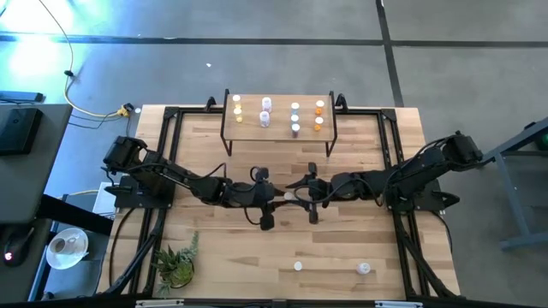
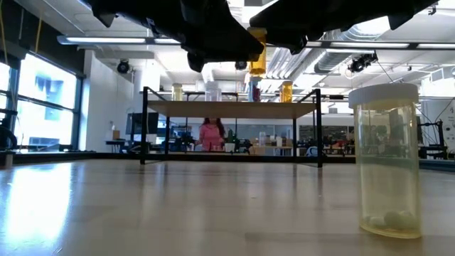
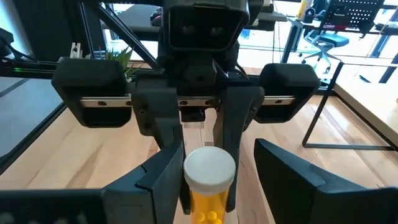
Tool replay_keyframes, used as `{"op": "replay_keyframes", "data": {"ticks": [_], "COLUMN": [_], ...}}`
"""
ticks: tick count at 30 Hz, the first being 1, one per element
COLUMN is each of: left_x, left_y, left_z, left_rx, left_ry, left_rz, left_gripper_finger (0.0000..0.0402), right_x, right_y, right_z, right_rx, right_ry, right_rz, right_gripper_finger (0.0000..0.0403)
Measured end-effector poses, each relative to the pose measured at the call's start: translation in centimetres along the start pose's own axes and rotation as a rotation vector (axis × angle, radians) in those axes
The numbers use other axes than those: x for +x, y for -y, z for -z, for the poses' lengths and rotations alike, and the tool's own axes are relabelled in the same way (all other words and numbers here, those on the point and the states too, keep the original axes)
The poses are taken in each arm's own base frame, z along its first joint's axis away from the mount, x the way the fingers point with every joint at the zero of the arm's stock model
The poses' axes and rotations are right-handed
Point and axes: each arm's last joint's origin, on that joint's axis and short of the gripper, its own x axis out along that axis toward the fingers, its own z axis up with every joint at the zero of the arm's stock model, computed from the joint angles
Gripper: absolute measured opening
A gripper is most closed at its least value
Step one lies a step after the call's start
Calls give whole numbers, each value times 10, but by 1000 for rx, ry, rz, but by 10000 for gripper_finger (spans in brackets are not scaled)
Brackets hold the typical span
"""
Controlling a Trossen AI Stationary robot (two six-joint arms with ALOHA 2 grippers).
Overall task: Pick and place medicine bottles onto shelf by color
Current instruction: Put the orange pill bottle on the shelf aligned with the orange pill bottles
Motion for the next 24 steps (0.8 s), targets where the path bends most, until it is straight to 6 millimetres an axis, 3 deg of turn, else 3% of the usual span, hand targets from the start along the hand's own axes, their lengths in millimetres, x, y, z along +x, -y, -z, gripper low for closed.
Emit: {"op": "replay_keyframes", "data": {"ticks": [11,24], "left_x": [2,3], "left_y": [-4,-8], "left_z": [-5,-4], "left_rx": [-21,-19], "left_ry": [44,32], "left_rz": [-18,-17], "left_gripper_finger": [88,88], "right_x": [0,0], "right_y": [0,0], "right_z": [1,1], "right_rx": [19,21], "right_ry": [-8,-10], "right_rz": [-2,1], "right_gripper_finger": [184,105]}}
